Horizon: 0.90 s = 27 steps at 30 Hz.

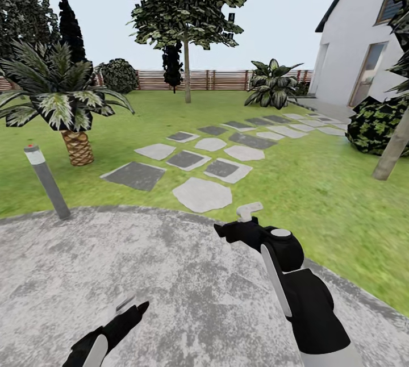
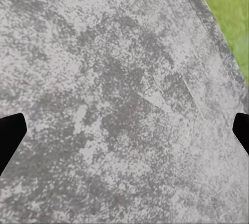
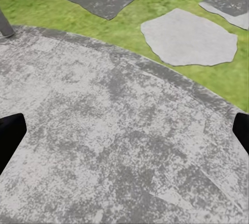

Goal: Take the three Easter eggs out of the wicker basket on the lawn in the garden, then place them on the lawn next to a single tree (choose any tree) so that all three eggs are next to the same tree and none are left in the basket.

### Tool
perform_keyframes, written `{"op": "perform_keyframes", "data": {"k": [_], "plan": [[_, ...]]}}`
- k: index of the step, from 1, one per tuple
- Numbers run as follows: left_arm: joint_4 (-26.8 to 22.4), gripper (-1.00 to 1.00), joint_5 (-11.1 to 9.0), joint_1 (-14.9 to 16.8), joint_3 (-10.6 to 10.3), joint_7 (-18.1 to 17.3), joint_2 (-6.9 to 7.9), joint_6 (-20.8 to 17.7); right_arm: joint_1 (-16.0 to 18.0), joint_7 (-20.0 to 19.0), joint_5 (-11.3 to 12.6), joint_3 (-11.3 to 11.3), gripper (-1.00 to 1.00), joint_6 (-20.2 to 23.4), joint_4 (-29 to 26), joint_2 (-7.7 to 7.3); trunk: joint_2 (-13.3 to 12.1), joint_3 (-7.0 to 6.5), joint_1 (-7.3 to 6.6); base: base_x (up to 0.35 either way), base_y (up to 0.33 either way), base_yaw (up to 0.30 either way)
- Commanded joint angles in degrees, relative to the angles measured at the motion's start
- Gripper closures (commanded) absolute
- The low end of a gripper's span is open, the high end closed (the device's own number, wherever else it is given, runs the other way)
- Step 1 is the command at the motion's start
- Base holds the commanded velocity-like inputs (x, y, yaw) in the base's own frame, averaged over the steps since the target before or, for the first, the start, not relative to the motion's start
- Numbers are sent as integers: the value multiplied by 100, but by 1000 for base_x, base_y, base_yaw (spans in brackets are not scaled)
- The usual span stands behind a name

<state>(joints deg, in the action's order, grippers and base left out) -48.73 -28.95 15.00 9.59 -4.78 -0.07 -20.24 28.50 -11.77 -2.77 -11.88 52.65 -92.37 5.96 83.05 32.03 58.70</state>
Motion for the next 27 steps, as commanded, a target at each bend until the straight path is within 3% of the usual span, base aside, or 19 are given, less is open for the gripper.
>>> {"op": "perform_keyframes", "data": {"k": [1,27], "plan": [[-5,-100,-40,3,16,-16,-2,-41,5,-27,-30,1,-100,26,-4,2,3,6,3,327,0,0],[-5,-100,-40,3,16,-22,-2,-41,5,-24,-30,1,-100,26,-8,4,3,6,3,327,0,0]]}}
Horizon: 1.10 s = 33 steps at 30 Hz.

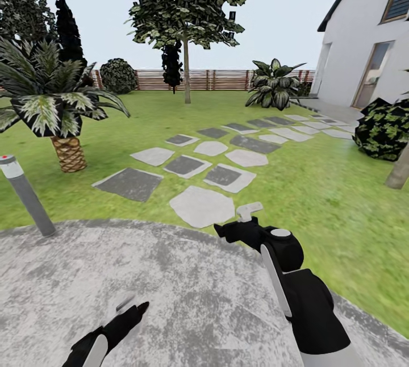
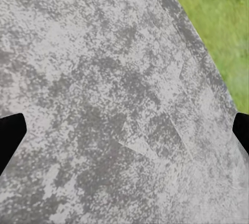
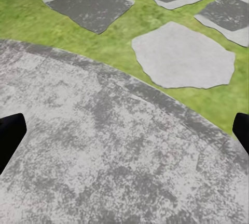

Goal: Take the three Easter eggs out of the wicker basket on the lawn in the garden, then place them on the lawn next to a single tree (choose any tree) so that all three eggs are next to the same tree and none are left in the basket.

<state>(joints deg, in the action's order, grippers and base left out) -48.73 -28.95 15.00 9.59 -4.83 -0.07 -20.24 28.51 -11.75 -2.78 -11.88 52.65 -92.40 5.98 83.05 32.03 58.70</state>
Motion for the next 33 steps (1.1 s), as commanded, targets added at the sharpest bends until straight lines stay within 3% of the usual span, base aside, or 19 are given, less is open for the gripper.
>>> {"op": "perform_keyframes", "data": {"k": [1,33], "plan": [[-5,-100,-40,3,16,-17,-2,-41,0,-27,-30,-1,-100,24,-6,0,3,6,3,327,0,0],[-5,-100,-40,3,16,-17,-2,-41,-3,-22,-30,-23,-100,33,-6,24,3,6,3,327,0,0]]}}
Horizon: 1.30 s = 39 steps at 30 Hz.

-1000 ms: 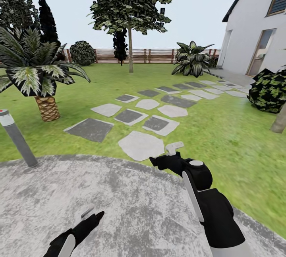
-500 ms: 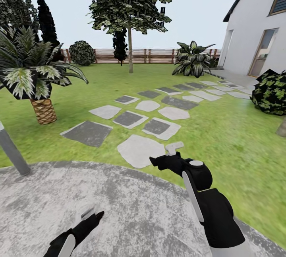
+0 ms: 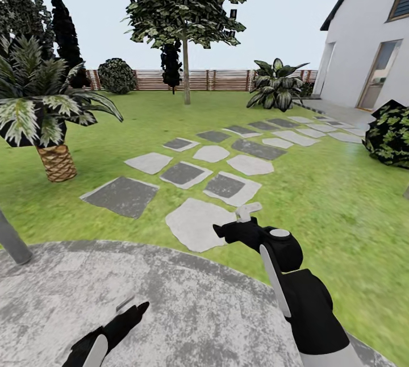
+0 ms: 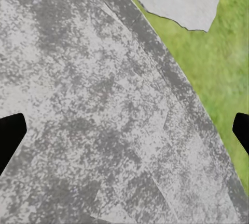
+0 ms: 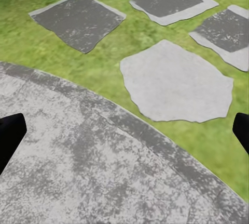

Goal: Take the three Easter eggs out of the wicker basket on the lawn in the garden, then place them on the lawn next to a single tree (choose any tree) so that all three eggs are next to the same tree and none are left in the basket.

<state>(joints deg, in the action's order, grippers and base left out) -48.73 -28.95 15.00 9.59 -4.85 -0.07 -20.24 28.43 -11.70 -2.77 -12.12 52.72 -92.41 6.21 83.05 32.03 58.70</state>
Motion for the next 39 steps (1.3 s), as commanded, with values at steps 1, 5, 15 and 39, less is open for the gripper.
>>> {"op": "perform_keyframes", "data": {"k": [1,5,15,39], "plan": [[-5,-100,-40,3,16,-16,-2,-41,8,-26,-30,2,-100,27,-5,2,3,6,3,328,0,0],[-5,-100,-40,3,16,-15,-2,-41,6,-28,-30,6,-100,25,-5,3,3,6,3,328,0,0],[-5,-100,-41,3,16,-16,-2,-41,8,-26,-30,11,-100,20,-5,3,3,6,3,328,0,0],[-5,-100,-40,3,16,-16,-2,-41,4,-29,-30,-13,-100,57,-5,3,3,6,3,328,0,0]]}}
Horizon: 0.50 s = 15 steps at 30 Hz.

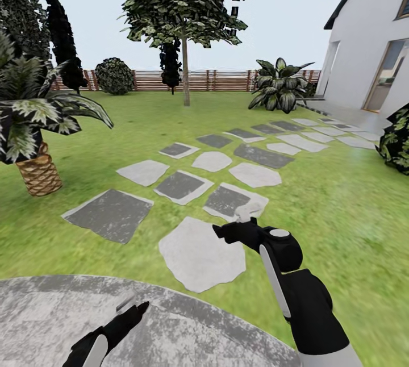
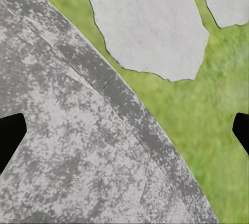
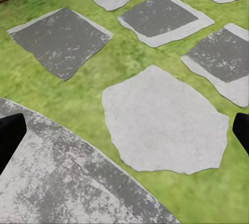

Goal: Take the three Easter eggs out of the wicker basket on the lawn in the garden, then place them on the lawn next to a single tree (choose any tree) so that all three eggs are next to the same tree and none are left in the basket.

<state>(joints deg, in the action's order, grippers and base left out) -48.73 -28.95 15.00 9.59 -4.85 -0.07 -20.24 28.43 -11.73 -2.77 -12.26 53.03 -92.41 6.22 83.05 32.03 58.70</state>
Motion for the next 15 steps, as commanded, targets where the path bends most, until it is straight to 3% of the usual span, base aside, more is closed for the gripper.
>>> {"op": "perform_keyframes", "data": {"k": [1,15], "plan": [[-5,-100,-40,3,16,-16,-2,-41,4,-27,-29,0,-100,31,-5,5,3,6,3,328,0,0],[-5,-100,-42,3,16,-16,-2,-41,6,-22,-31,-3,-100,51,-5,7,3,69,3,328,0,0]]}}
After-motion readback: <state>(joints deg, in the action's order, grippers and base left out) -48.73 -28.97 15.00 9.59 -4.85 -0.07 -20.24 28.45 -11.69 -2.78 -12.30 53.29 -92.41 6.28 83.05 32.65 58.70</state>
